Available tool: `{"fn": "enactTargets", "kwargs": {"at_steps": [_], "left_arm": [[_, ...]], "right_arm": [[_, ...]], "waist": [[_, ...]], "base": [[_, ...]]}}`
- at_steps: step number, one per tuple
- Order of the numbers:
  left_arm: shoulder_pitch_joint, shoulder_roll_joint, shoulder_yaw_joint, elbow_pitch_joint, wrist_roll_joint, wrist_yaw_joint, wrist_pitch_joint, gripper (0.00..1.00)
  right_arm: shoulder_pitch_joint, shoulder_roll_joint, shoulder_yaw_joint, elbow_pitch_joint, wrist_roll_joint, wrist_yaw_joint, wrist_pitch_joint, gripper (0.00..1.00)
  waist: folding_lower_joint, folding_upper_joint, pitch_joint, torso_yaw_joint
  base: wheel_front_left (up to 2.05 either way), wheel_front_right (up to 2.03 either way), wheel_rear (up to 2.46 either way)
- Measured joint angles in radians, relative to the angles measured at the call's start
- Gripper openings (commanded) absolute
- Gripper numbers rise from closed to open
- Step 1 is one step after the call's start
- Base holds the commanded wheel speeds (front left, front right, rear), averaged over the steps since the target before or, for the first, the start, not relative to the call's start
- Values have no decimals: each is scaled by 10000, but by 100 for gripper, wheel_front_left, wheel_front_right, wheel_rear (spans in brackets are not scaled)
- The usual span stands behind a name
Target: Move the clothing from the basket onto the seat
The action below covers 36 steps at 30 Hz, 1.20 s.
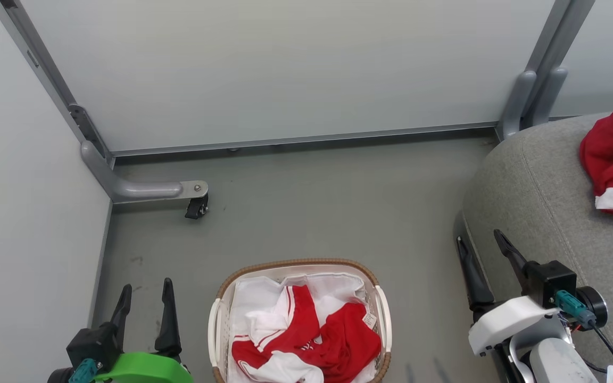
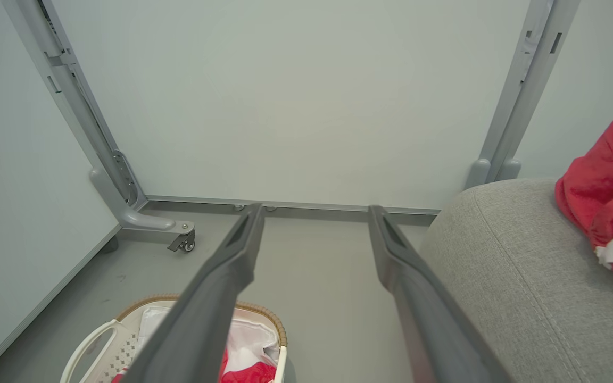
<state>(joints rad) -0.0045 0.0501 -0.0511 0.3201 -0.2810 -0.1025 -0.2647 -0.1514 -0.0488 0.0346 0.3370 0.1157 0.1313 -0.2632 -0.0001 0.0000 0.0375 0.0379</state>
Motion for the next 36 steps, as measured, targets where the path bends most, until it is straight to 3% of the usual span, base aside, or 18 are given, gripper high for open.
{"fn": "enactTargets", "kwargs": {"at_steps": [25, 36], "left_arm": [[-1, -2, -59, 86, 31, -2, -2, 100], [-744, -4, -836, 784, 485, -125, 0, 100]], "right_arm": [[20, 0, 102, 251, 92, 0, 0, 100], [-262, 0, -48, 73, -36, 0, 0, 100]], "waist": [[0, 0, -89, -24], [0, 0, 408, -89]], "base": [[0, 0, 0], [0, 0, 0]]}}
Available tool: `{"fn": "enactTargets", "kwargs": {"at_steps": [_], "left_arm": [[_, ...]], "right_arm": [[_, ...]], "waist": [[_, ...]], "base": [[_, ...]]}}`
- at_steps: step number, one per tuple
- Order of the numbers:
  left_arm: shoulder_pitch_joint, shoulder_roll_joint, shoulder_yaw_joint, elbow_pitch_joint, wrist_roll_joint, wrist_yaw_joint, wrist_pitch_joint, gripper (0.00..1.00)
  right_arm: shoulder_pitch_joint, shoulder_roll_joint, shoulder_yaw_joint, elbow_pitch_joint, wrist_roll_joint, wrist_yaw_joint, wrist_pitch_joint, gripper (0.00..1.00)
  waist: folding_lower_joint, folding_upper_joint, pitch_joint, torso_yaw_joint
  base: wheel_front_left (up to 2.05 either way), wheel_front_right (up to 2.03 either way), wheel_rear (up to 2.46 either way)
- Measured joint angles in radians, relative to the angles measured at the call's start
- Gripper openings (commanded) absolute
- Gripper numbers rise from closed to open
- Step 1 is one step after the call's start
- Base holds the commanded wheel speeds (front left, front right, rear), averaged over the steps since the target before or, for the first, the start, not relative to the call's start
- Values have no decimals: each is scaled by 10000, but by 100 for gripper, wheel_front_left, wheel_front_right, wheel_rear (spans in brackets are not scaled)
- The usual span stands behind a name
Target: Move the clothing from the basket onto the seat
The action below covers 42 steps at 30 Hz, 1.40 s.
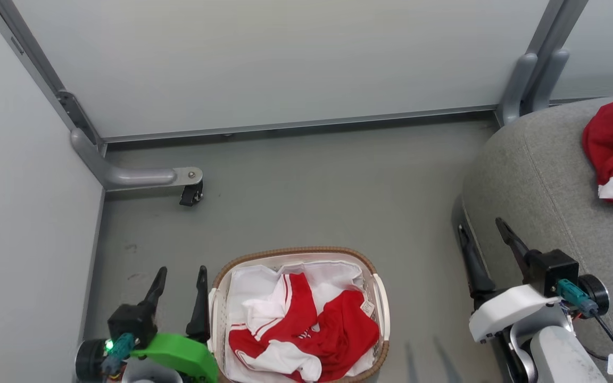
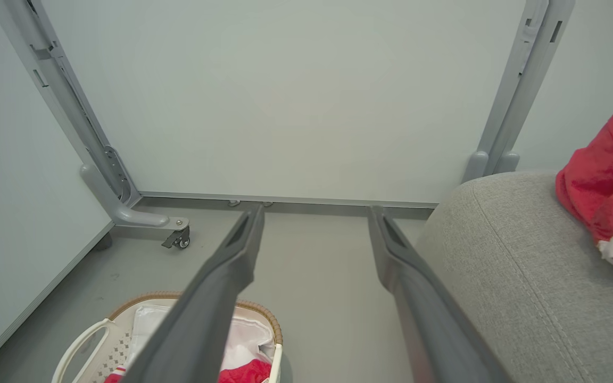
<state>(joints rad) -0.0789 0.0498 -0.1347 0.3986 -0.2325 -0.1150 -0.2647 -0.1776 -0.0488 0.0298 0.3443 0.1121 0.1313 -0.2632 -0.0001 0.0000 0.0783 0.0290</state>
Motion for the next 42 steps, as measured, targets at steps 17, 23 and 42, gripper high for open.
{"fn": "enactTargets", "kwargs": {"at_steps": [17, 23, 42], "left_arm": [[-3597, -23, -4909, 4395, -291, -144, 8, 100], [-4597, 104, -6623, 5590, -867, -155, 84, 100], [-6713, 999, -8984, 7804, -1463, -157, 184, 100]], "right_arm": [[-1881, -4, 146, -706, -146, 0, 0, 100], [-2443, -6, 658, -995, 150, 0, 0, 100], [-3341, -17, 1647, -2096, 1089, 0, 0, 100]], "waist": [[1, 0, 2481, -539], [2, 0, 3639, -982], [2, 0, 6814, -2903]], "base": [[0, 0, 0], [0, 0, 0], [0, 0, 0]]}}
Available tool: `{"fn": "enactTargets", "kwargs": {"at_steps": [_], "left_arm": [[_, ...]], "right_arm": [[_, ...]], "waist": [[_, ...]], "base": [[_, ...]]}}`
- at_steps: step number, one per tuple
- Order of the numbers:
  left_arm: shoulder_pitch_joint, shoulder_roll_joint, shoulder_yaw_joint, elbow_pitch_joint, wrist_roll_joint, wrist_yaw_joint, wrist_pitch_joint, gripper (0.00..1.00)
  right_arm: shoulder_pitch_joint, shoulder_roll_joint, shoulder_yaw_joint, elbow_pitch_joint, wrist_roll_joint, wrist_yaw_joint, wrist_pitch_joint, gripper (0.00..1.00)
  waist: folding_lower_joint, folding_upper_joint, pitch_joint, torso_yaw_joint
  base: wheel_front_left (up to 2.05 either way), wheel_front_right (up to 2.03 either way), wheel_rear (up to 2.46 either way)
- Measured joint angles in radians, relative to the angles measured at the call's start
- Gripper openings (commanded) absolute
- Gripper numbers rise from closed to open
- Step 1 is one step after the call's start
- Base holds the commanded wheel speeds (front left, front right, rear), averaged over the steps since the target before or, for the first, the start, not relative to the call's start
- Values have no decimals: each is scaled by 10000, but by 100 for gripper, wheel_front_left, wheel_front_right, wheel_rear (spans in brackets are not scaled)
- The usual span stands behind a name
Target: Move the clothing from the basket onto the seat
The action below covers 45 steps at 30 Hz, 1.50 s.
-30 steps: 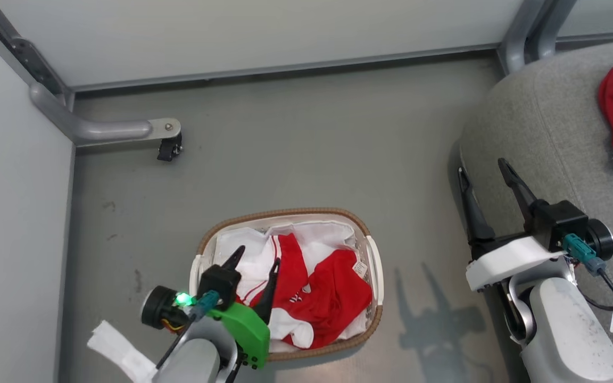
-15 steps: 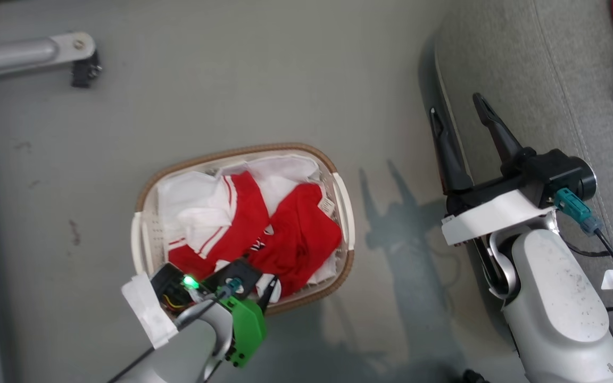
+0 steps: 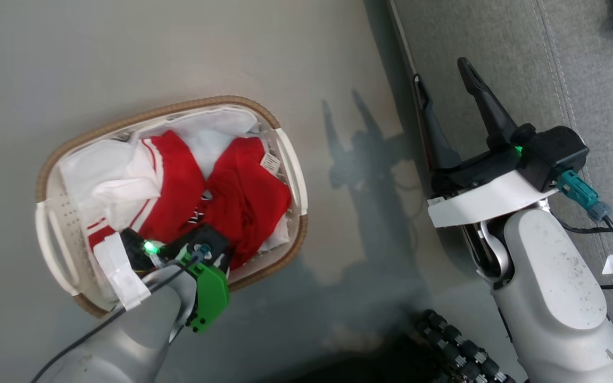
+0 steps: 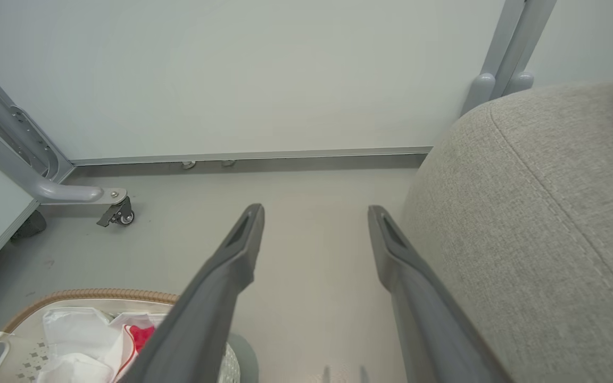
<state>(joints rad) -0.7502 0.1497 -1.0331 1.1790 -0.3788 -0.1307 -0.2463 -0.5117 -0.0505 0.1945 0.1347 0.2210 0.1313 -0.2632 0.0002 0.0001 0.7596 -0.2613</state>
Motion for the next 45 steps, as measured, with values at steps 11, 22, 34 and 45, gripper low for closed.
{"fn": "enactTargets", "kwargs": {"at_steps": [11, 22, 34, 45], "left_arm": [[-641, 105, 36, 752, -196, 176, 288, 100], [-752, -73, 23, 941, -449, 276, 500, 0], [-288, -495, -88, 403, -516, 209, -115, 0], [463, -121, 648, -2729, -178, 441, -148, 0]], "right_arm": [[-280, 8, 253, -184, 257, 0, 0, 100], [-326, 12, 263, 10, 211, 0, 0, 100], [166, 19, -100, 635, -399, 0, 0, 100], [1527, 25, -782, 1204, -1208, 0, 0, 100]], "waist": [[0, 0, 1021, -669], [0, 0, 944, -640], [-1, 0, -466, -227], [-2, 0, -2680, 512]], "base": [[0, 0, 0], [0, 0, 0], [0, 0, 0], [0, 0, 0]]}}
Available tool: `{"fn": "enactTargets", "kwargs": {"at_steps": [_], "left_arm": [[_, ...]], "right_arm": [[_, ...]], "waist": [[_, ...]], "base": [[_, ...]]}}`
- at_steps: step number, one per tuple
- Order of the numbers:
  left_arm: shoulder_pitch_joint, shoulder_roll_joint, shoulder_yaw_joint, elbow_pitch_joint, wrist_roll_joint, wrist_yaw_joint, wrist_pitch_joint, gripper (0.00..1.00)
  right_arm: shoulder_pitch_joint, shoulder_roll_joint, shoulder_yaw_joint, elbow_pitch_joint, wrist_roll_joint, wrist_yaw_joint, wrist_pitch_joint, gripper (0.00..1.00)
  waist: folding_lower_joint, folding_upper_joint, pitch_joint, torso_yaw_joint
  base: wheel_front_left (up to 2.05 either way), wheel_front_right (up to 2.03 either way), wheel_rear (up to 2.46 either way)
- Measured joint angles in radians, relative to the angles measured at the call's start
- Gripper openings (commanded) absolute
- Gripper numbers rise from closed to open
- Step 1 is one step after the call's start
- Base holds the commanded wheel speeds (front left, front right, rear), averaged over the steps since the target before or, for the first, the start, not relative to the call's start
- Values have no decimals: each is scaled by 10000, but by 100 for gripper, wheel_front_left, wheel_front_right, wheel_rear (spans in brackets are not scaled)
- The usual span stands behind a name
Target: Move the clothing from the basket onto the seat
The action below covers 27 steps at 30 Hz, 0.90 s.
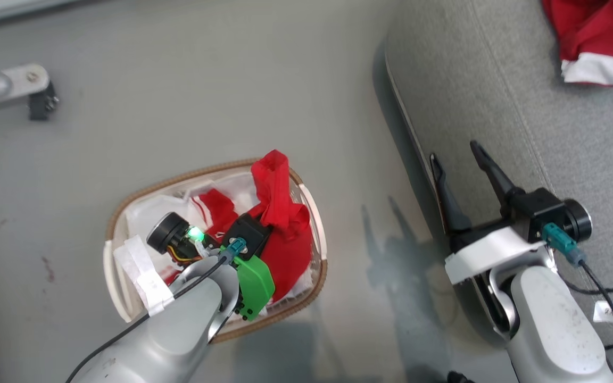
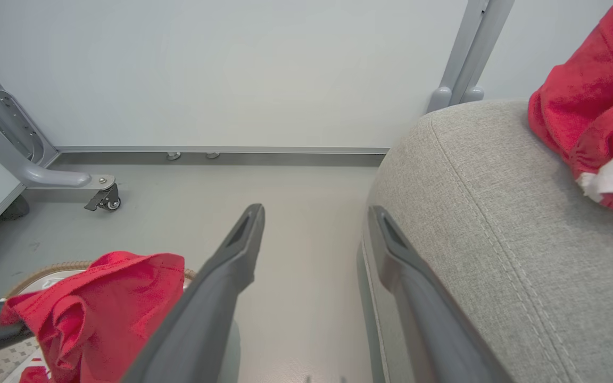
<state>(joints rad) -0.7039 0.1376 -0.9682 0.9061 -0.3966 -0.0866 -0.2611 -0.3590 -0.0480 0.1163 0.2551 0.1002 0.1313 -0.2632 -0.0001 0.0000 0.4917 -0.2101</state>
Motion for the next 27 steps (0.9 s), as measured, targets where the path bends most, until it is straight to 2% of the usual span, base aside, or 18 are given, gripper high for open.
{"fn": "enactTargets", "kwargs": {"at_steps": [9, 14, 27], "left_arm": [[21, 734, 261, -1973, 855, -96, -10, 0], [-514, 1145, 297, -2786, 1057, -205, -12, 0], [-2642, 1156, 176, -3137, 884, -395, 44, 0]], "right_arm": [[1164, -2, -50, 318, -115, 0, 0, 100], [1610, 0, 88, 433, -88, 0, 0, 100], [1703, -6, 809, 679, -23, 0, 0, 100]], "waist": [[-1, 0, -2004, 655], [0, 0, -3042, 995], [-1, 0, -4716, 1693]], "base": [[0, 0, 0], [0, 0, 0], [0, 0, 0]]}}
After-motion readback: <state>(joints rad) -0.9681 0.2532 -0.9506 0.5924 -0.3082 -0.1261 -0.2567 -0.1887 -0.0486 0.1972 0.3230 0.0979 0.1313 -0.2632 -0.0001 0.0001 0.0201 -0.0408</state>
